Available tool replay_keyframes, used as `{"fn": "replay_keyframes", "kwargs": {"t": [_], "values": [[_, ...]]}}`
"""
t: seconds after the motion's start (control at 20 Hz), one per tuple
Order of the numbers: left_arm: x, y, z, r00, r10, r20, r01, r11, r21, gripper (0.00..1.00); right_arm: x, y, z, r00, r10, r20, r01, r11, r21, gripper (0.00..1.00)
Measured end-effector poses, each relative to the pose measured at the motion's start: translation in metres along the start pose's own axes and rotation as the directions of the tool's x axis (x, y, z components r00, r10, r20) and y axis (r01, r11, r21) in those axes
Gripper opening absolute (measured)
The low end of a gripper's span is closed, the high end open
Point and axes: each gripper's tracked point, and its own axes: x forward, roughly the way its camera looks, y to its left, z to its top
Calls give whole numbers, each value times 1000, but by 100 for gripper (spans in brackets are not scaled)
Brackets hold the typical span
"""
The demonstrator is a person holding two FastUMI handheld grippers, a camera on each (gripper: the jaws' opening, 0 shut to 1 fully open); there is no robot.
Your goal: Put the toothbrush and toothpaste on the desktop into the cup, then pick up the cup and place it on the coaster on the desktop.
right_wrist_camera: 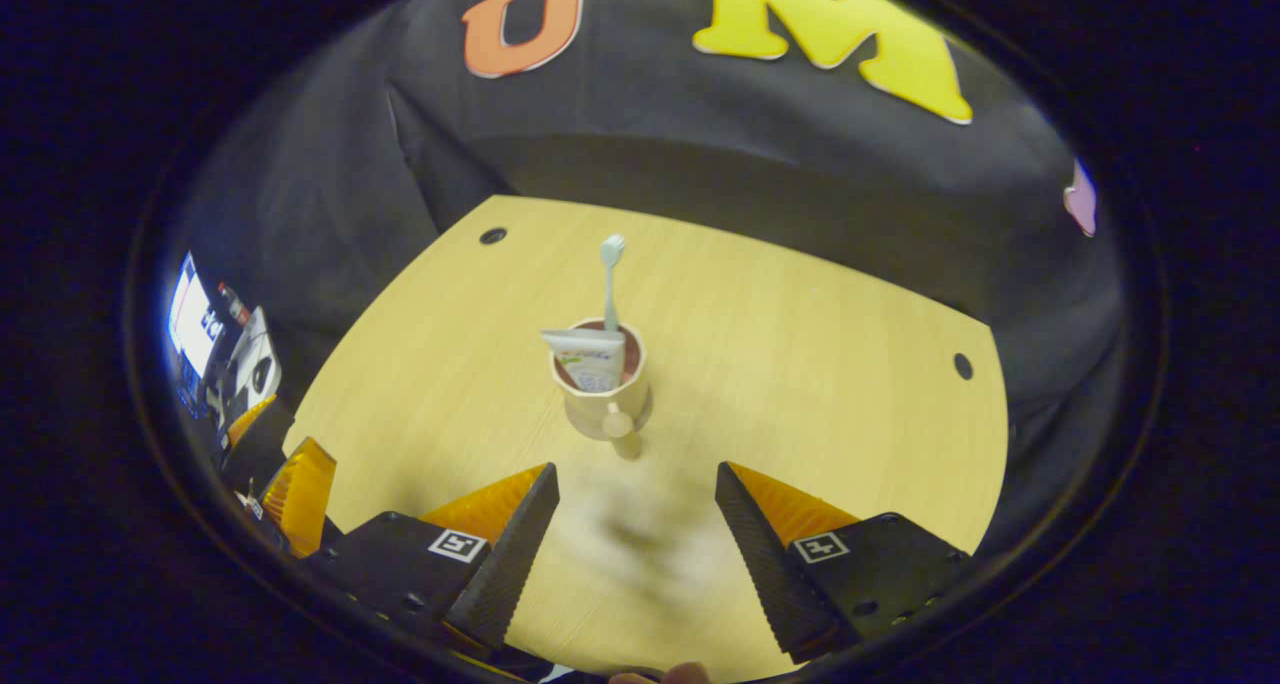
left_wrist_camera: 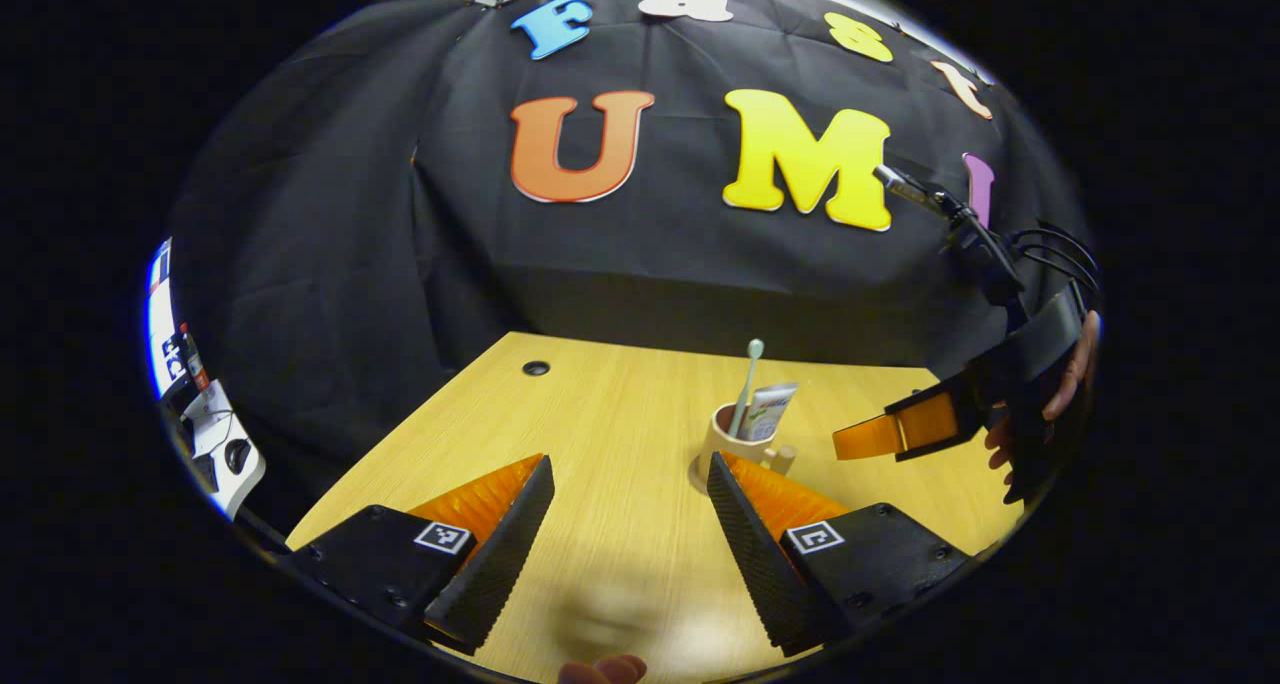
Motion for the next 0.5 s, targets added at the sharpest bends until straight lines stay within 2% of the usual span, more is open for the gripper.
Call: {"fn": "replay_keyframes", "kwargs": {"t": [0.1, 0.2, 0.35, 0.5], "values": [[3, -23, 24, 998, -57, 39, 56, 998, 21, 98, -34, -28, 11, 993, -64, 104, 59, 997, 50, 95], [4, -42, 45, 992, -103, 72, 100, 994, 44, 98, -62, -56, 16, 970, -130, 208, 110, 988, 104, 95], [-1, -61, 75, 983, -138, 123, 134, 990, 43, 98, -105, -77, 28, 908, -208, 364, 157, 974, 165, 96], [-18, -69, 102, 975, -132, 181, 128, 991, 33, 98, -143, -85, 35, 832, -253, 493, 173, 964, 202, 94]]}}
